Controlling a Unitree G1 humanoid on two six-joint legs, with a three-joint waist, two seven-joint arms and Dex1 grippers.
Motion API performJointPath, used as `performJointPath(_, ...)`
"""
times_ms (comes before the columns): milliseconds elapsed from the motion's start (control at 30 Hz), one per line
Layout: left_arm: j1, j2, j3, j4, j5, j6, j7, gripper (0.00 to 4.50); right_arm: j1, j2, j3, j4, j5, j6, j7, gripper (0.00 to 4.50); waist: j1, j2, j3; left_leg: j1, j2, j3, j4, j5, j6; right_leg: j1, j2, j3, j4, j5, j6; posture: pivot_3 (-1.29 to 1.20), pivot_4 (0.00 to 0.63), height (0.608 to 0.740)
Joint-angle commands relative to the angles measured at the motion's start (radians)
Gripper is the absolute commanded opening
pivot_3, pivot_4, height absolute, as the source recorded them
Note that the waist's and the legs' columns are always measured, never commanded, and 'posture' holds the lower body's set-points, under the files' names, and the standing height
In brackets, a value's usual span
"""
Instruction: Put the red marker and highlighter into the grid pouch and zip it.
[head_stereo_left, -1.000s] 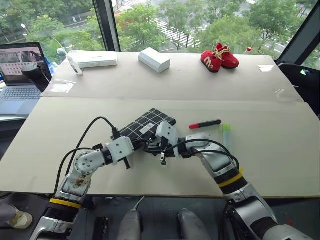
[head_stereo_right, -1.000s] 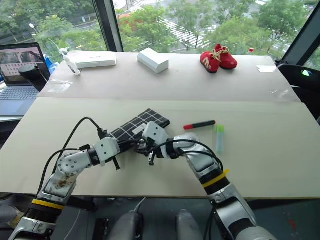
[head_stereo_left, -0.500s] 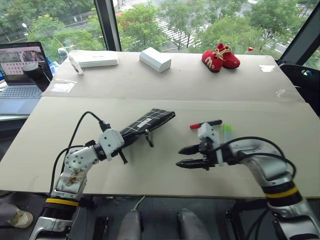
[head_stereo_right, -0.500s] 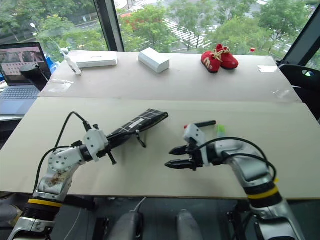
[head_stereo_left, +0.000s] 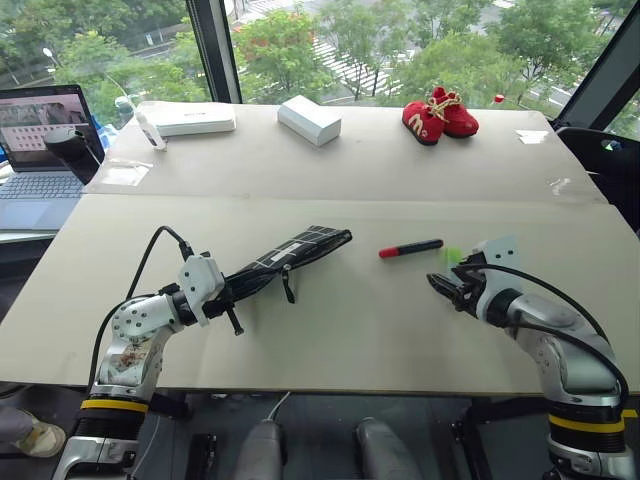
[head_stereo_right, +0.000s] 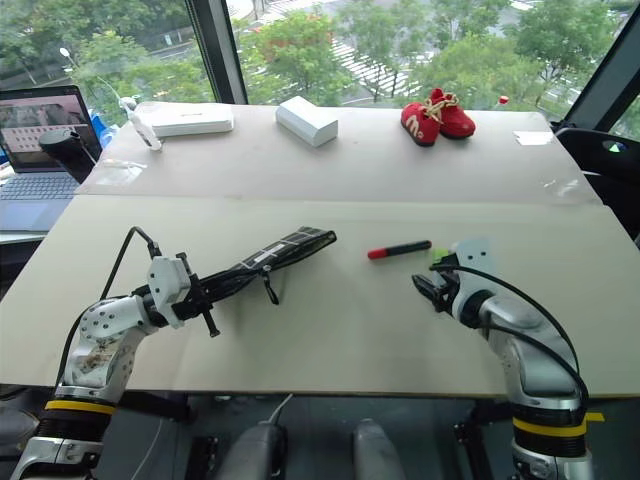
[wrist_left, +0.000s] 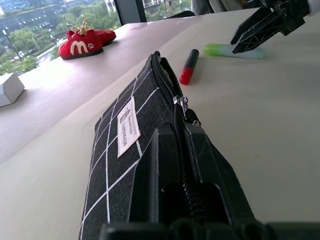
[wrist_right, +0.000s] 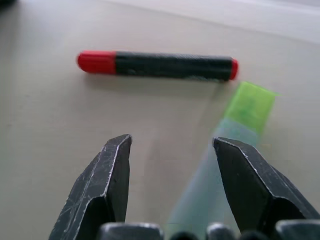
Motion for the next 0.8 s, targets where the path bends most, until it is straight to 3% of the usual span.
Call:
performJointPath(33,-0.019,-0.006,0.018,-0.009,-0.019,-0.012,-0.008,0.0,-0.01,0.006,-0.034,-0.004,-0.016,-0.027,-0.052,2.9,0.0,0.0,0.0,0.0,0.0,0.0,0.0,0.0,0.0,0.0,0.0,0.0,0.0,0.0,0.0,0.0,0.15,0.73)
performJointPath(567,-0.019,-0.007,0.058,-0.032,-0.052,0.0,-0.005,0.0,0.08,0.054,0.007,0.119,-0.052,-0.079,-0.113,2.9,0.001,-0.001,-0.001,0.0,0.0,0.0,0.0,0.0,0.0,0.001,0.0,0.0,0.0,0.0,0.0,0.0,0.15,0.73)
performJointPath(800,-0.027,-0.003,0.066,-0.04,-0.058,0.002,-0.006,0.0,0.085,0.061,-0.015,0.18,-0.054,-0.151,-0.128,1.08,0.007,-0.005,-0.003,0.008,0.0,-0.001,0.0,0.0,0.0,0.011,0.0,-0.002,-0.003,0.0,0.001,0.0,0.15,0.73)
